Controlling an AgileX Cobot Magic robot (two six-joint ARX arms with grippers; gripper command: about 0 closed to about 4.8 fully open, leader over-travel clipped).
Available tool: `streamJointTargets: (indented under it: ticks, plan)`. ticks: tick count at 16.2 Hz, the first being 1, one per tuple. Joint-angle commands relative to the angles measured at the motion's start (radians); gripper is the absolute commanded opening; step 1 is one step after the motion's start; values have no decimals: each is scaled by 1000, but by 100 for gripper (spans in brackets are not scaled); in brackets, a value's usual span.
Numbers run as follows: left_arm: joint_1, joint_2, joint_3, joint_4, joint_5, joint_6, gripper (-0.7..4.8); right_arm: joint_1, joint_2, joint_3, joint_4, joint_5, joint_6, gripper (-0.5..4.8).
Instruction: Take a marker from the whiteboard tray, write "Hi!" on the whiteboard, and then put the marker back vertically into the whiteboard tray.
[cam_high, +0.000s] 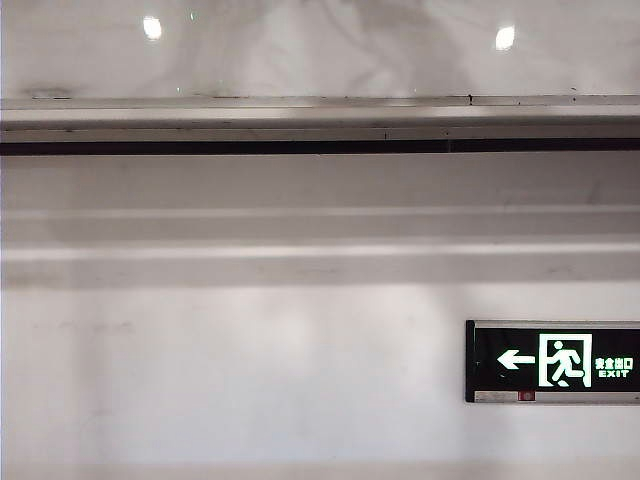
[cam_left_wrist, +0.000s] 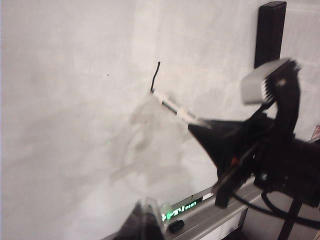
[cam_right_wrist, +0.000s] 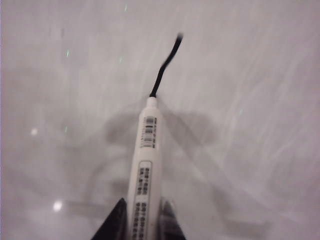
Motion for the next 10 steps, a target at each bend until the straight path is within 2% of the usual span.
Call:
streamJointTargets:
  ticks: [1,10]
  plan:
    - [0,-3,4,7,4,1,-6,-2,0,2,-45,11,35,-1]
    - [0,-3,4,7,4,1,-6,-2,-8,2,-121,11,61,-1]
